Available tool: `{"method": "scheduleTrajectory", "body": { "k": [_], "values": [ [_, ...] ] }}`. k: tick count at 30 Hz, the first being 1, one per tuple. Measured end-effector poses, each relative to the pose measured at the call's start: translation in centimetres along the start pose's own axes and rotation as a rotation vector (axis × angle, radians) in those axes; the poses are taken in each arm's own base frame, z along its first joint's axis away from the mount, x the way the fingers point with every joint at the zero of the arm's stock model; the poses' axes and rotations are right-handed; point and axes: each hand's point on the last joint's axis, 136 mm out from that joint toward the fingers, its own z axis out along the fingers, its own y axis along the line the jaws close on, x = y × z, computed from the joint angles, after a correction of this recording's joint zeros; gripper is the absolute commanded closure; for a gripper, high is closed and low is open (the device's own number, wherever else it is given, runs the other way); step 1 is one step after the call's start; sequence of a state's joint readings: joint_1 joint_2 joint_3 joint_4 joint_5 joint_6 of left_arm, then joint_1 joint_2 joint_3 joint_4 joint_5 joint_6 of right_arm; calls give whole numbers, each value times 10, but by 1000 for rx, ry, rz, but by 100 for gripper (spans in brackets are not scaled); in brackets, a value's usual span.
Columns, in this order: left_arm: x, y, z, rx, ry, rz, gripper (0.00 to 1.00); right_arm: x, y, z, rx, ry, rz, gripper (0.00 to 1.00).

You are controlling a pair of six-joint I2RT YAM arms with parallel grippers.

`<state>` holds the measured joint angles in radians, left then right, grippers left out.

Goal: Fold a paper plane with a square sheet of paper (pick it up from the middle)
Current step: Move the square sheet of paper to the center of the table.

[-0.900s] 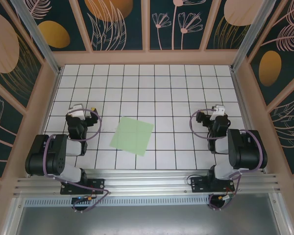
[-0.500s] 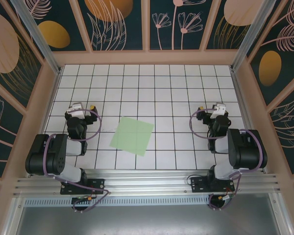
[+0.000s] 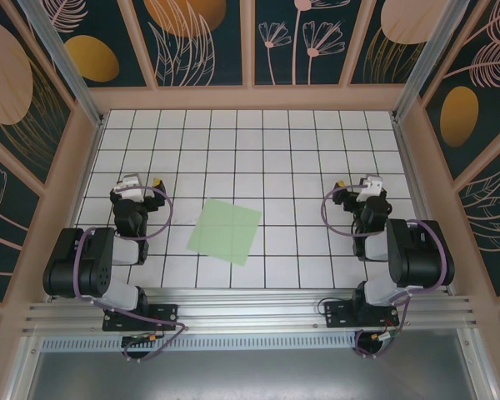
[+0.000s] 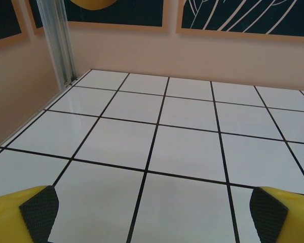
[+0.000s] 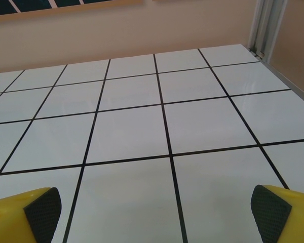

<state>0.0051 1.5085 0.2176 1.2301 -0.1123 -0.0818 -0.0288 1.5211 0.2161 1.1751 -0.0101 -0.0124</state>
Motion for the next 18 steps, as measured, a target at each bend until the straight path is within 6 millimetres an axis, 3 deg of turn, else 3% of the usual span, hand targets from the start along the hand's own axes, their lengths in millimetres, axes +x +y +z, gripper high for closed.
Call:
{"method": "scheduleTrajectory", "body": {
  "k": [4,8,11,15,18],
  "values": [
    [-2,0,1,0,-5,-1,1,-14,7,0,-26,15,4,1],
    [-2,0,1,0,-6,-1,1,-56,16,20,-46,63,77,2],
    [-6,1,-2,-3,-17,-3,1,-75,31,28,-96,140,171,1],
    [-29,4,-12,-20,-77,-18,1,-72,58,27,-214,288,321,1],
    [-51,4,-22,-19,-126,-49,1,-46,86,19,-305,435,417,1]
  ]
}}
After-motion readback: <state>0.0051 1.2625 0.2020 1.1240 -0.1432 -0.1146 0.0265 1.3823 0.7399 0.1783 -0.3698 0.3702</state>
